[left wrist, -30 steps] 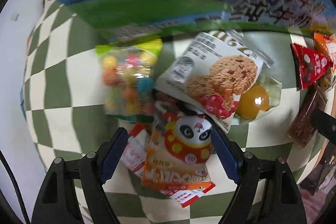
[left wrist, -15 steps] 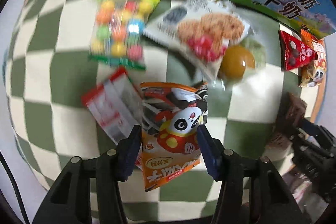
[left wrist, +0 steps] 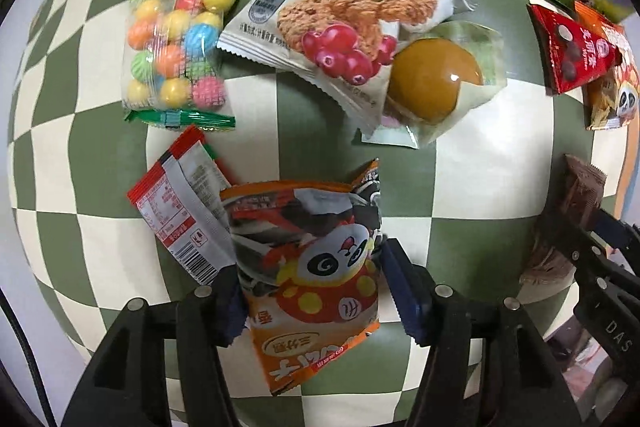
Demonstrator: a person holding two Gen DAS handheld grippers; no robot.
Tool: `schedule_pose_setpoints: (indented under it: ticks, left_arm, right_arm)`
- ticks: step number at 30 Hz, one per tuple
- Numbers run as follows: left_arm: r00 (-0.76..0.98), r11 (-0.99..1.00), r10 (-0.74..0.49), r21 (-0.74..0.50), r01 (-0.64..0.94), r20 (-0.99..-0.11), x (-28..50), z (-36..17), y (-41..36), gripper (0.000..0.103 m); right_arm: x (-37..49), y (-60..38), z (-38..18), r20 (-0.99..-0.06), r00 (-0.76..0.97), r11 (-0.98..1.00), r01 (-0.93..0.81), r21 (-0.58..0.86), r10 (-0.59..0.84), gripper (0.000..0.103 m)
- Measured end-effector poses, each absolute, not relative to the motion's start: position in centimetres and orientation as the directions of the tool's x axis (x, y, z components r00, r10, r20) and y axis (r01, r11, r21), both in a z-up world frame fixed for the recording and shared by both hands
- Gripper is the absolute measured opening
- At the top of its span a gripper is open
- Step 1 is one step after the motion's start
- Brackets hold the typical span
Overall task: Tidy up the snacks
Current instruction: 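Grasp the panda chip bag with the left tool while the right tool grasps the brown wafer, then lower both packs into the box and open both tools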
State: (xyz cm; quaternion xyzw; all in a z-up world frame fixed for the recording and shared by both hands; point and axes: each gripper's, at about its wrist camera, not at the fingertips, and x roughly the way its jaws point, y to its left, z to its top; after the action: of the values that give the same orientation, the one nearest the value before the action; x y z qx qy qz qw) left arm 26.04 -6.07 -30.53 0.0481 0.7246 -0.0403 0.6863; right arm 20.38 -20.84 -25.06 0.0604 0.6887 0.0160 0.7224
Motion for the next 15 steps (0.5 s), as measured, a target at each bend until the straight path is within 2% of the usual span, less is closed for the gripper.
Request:
schedule_pose_setpoints:
  ticks: [3,6,13,15]
  left_arm:
    - [-0.022,0.992,0.012,0.009,0.127,-1.0,24.8,-29.1,-6.6,0.05]
    - [-0.017,0.989,-0.028,-0.03,0.144,-0.999,24.4,-27.2,-7.6,0.037]
    - [0.017,0.985,-0.06,-0.057,0.161,-0.998,25.8,-23.6,-8.8,0.036]
    - [-0.024,0.989,-0.081,-0.084,0.125,-0.996,26.8,-24.4,-8.5,0.041]
  right_arm:
    - [19.5,-20.5,-24.7,-0.993,0.067,0.994,0.056,0.096,0.092,0.06]
    - [18.6,-20.7,-23.7,-0.987,0.1,0.989,0.073,0.13,0.122,0.059]
    - [17.9,-22.3,-20.5,-0.972,0.143,0.976,0.087,0.2,0.186,0.059]
    - [18.1,-22.4,-19.6,-0.973,0.146,0.978,0.072,0.194,0.182,0.059]
